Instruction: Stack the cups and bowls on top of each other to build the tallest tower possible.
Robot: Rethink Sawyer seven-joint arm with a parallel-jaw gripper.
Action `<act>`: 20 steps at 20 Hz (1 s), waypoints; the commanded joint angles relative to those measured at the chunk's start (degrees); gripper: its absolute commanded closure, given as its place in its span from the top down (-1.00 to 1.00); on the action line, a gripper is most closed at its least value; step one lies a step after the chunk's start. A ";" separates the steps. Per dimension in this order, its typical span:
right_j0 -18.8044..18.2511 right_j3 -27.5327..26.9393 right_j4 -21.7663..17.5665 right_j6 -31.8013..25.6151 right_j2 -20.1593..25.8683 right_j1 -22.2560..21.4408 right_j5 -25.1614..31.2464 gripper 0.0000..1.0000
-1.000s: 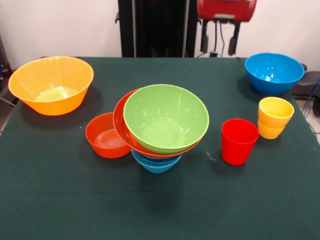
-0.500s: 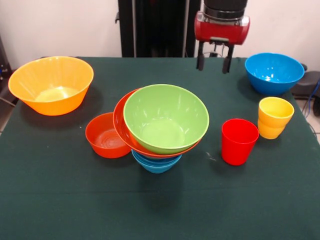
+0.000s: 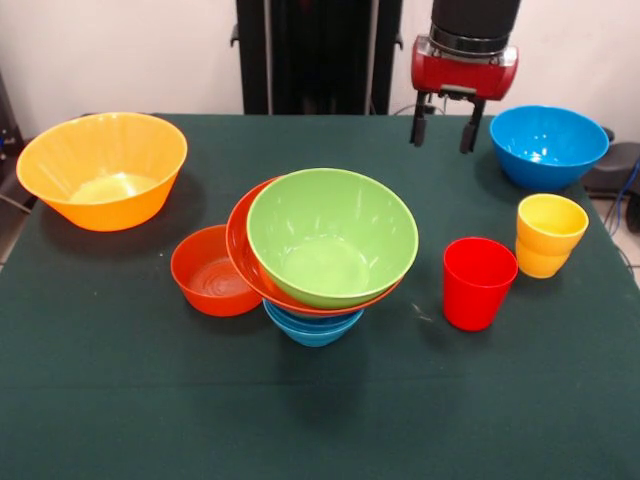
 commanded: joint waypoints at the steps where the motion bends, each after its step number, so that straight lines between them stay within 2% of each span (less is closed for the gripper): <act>1: 1.90 -3.56 3.78 11.01 -2.11 1.86 -2.08 1.00; 9: 3.20 -7.14 6.76 9.45 -3.32 2.71 1.68 1.00; 15: 6.22 -7.97 10.52 12.99 -5.24 4.90 0.11 1.00; 20: 7.81 -9.76 13.60 12.44 -6.39 5.49 2.01 1.00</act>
